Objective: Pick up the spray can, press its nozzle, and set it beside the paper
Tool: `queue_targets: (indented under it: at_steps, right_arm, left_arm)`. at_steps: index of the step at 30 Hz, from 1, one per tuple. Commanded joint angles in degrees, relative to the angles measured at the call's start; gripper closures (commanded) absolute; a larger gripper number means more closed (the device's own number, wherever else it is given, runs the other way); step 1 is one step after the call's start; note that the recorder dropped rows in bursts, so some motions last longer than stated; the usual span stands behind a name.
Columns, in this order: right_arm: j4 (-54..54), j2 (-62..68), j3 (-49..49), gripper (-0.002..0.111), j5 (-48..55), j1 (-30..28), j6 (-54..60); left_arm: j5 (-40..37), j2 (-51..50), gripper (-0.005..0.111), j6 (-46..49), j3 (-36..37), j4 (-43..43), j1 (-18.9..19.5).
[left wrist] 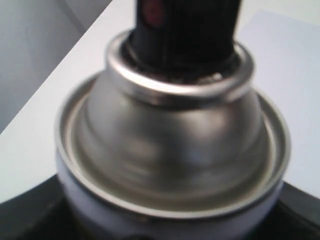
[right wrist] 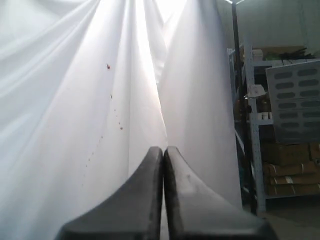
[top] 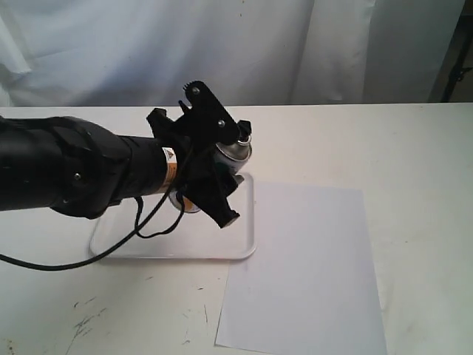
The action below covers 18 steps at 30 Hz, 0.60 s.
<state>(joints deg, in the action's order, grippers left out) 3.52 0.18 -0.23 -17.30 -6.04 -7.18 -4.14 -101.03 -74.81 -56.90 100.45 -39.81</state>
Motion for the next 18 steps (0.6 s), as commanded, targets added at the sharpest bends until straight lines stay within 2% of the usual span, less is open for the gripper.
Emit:
queue_targets:
  at_steps: [1, 7, 12, 18]
  right_arm:
    - [-0.97, -0.18, -2.17, 0.108, 4.77, 0.34, -4.89]
    - [-0.97, 3.83, -11.44, 0.108, 12.30, 0.34, -9.48]
    - [-1.61, 16.57, -20.56, 0.108, 21.14, 0.34, -13.25]
    - [-4.60, 32.86, -26.53, 0.108, 23.56, 0.35, -14.06]
  left_arm:
    - [-4.05, -0.98, 0.107, 2.62, -0.72, -0.51, -2.20]
    - [-7.89, -1.58, 0.107, 3.43, -0.72, -0.51, -2.51]
    - [-6.74, -1.58, 0.107, 4.78, -0.72, -0.51, -2.51]
    - [-4.65, -1.58, 0.107, 5.07, -0.72, -1.10, -2.51]
